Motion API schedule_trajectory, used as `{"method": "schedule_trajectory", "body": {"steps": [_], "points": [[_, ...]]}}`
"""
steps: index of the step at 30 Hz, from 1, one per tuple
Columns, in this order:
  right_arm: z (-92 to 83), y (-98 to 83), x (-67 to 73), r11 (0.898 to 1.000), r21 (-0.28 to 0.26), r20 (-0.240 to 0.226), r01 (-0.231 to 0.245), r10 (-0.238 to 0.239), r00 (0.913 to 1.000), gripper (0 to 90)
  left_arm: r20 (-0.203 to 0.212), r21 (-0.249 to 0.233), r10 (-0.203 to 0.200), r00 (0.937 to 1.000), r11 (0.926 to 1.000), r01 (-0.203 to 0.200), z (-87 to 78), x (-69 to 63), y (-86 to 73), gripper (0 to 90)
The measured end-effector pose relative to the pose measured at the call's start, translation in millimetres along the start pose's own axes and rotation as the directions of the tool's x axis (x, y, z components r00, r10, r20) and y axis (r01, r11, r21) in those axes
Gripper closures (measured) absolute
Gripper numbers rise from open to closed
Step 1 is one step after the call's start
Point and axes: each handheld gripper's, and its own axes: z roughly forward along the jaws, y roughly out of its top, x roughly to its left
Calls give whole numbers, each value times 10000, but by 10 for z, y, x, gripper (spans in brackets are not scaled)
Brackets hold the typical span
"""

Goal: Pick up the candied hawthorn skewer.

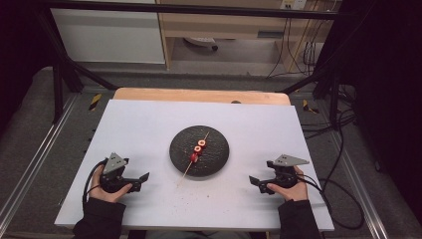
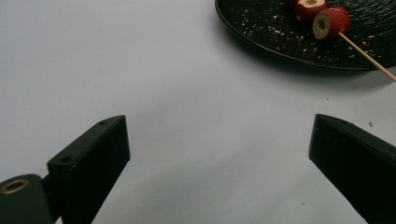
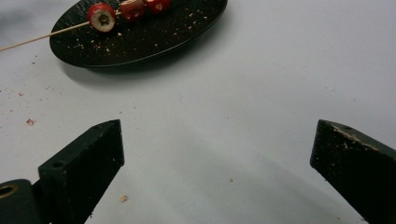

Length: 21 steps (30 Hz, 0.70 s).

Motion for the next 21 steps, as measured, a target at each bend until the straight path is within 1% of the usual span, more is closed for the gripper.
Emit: {"method": "schedule_trajectory", "body": {"steps": [7,8,9,12,15,16,21], "points": [[7,-6,7,10000,33,-6,3,-3,10000,36,-5,26,-28,10000,10000,28,-4,-17,6,56],[9,-7,9,10000,22,5,50,-50,10000,36,31,63,61,10000,10000,-61,1,-31,13,57],[10,-9,12,10000,25,8,34,-34,10000,36,31,63,61,10000,10000,-61,1,-31,13,58],[15,-10,11,10000,30,67,24,-24,10000,36,2,112,198,9998,9997,-198,17,-71,30,58],[12,-12,17,10000,49,41,-8,8,10000,36,51,105,174,9998,9998,-174,37,-109,42,60],[9,-10,14,10000,35,51,17,-17,10000,36,76,172,210,9997,9996,-212,51,-133,49,60],[-3,-3,10,10000,-47,51,-24,24,10000,38,77,194,173,9998,9997,-175,72,-177,76,66]]}}
